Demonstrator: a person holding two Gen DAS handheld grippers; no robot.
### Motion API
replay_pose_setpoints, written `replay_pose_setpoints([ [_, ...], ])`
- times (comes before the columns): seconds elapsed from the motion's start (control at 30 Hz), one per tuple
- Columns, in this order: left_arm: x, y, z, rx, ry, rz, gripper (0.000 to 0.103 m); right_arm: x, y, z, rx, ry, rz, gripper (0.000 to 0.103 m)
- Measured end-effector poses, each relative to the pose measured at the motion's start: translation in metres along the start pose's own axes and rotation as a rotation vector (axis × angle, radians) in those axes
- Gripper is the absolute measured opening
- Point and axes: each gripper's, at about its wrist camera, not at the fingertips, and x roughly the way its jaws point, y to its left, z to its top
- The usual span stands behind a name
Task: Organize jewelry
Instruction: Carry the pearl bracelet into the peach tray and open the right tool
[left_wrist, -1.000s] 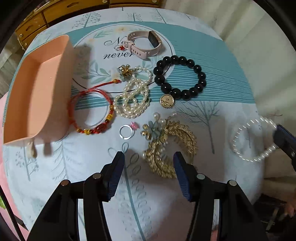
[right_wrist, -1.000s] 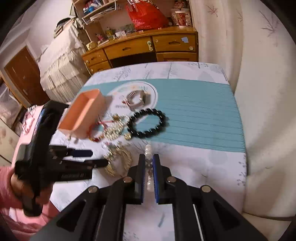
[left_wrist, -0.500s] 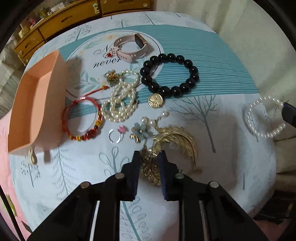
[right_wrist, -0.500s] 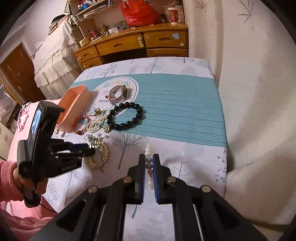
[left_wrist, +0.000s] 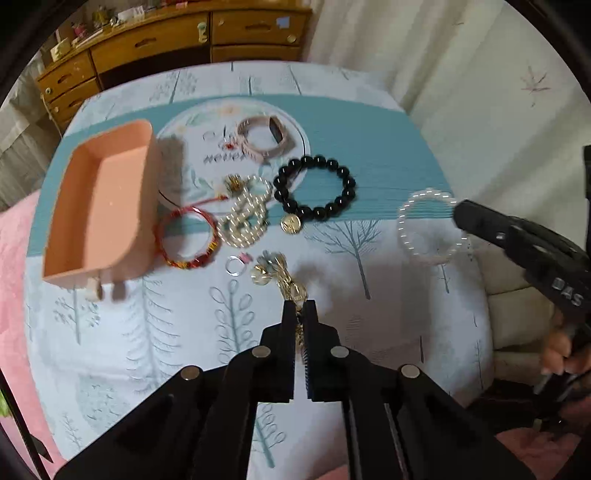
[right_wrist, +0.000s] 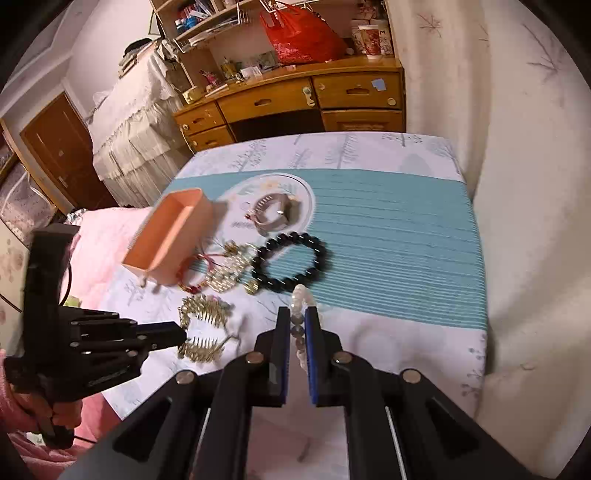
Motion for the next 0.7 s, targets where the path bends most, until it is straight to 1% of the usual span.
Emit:
replay_pose_setpoints([
  [0.1,-0.019,0.010,0.011,0.005,-0.011,-0.009,0.001,0.004,0.009,0.005,0.043,-0.004,0.009,0.008],
  [0.23,-0.058,0.030,0.019,0.030,-0.052,-0.024,0.001,0.006,0.022,0.011,0.105,-0.033,0.046,0.008],
  [0.37,-0.082,0.052,0.028,0.050,-0.057,-0.030,0.001,0.009,0.035,0.014,0.201,-0.065,0.079,0.008],
  [0.53,-0.098,0.082,0.036,0.086,-0.055,0.021,0.001,0.017,0.060,0.019,0.280,-0.100,0.172,0.008],
  [0.63,-0.107,0.105,0.041,0.093,-0.070,0.042,0.003,0.027,0.084,0.026,0.287,-0.127,0.244,0.008],
  [0.7,-0.112,0.123,0.044,0.087,-0.071,0.065,0.005,0.036,0.105,0.033,0.267,-0.140,0.280,0.008],
])
